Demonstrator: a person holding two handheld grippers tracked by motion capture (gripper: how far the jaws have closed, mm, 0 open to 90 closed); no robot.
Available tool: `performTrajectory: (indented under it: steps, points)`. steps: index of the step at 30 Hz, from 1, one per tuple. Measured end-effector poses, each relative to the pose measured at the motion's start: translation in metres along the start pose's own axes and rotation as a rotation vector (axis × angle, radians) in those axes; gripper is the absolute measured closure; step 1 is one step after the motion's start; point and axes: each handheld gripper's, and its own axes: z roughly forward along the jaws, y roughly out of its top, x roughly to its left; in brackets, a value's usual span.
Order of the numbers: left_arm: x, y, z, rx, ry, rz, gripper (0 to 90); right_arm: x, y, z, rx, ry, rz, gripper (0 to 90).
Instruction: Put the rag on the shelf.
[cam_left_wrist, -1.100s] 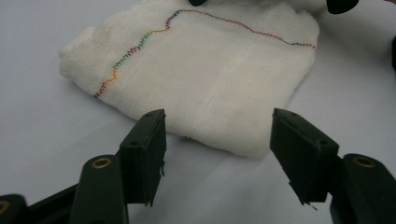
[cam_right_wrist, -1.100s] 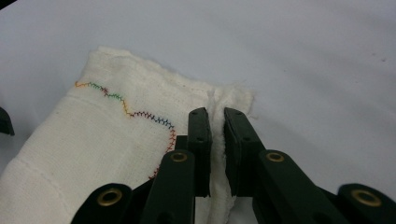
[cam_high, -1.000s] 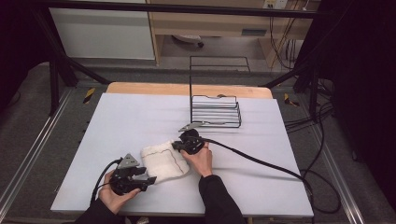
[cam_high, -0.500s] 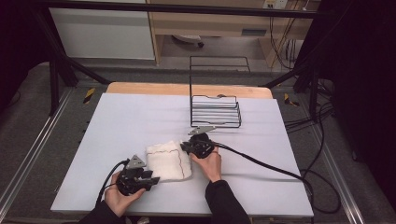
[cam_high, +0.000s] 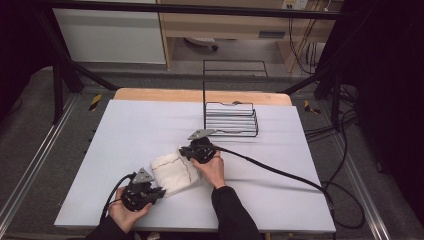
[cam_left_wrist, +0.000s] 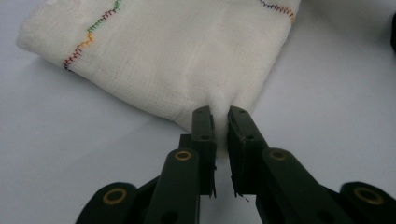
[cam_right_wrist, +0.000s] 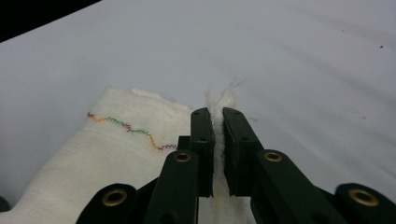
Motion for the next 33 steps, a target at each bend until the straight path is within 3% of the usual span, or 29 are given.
performTrajectory:
  steps: [4, 9, 11, 14, 16, 18, 19, 24, 33]
  points:
    - [0.002, -0.001, 0.0, 0.004, -0.008, -0.014, 81.6, -0.007, -0.002, 0.007, 0.024, 0.011, 0.013, 80.2]
    - [0.001, -0.002, -0.001, 0.003, -0.007, -0.009, 81.7, -0.011, -0.001, 0.005, 0.054, -0.042, -0.031, 67.4]
    - [0.001, -0.002, 0.0, 0.002, -0.009, -0.009, 81.6, -0.011, -0.001, 0.006, 0.062, -0.021, -0.01, 63.2]
    - [0.003, -0.002, 0.0, 0.0, -0.014, -0.014, 81.6, -0.012, -0.004, 0.012, 0.084, 0.058, 0.065, 57.0]
    - [0.003, -0.002, -0.001, -0.002, -0.015, -0.012, 81.6, -0.012, -0.006, 0.015, 0.085, 0.077, 0.083, 56.0]
    - [0.003, -0.002, -0.001, -0.001, -0.014, -0.01, 81.6, -0.01, -0.006, 0.014, 0.083, 0.068, 0.071, 57.5]
    - [0.002, -0.002, -0.001, 0.001, -0.014, -0.01, 81.6, -0.008, -0.006, 0.014, 0.087, 0.083, 0.069, 68.5]
    - [0.003, -0.001, -0.002, 0.003, -0.013, -0.004, 81.9, -0.005, -0.006, 0.011, 0.08, 0.076, 0.06, 79.4]
    - [0.012, 0.003, -0.011, -0.023, -0.013, -0.011, 82.6, -0.003, -0.009, -0.018, 0.056, 0.008, 0.095, 81.9]
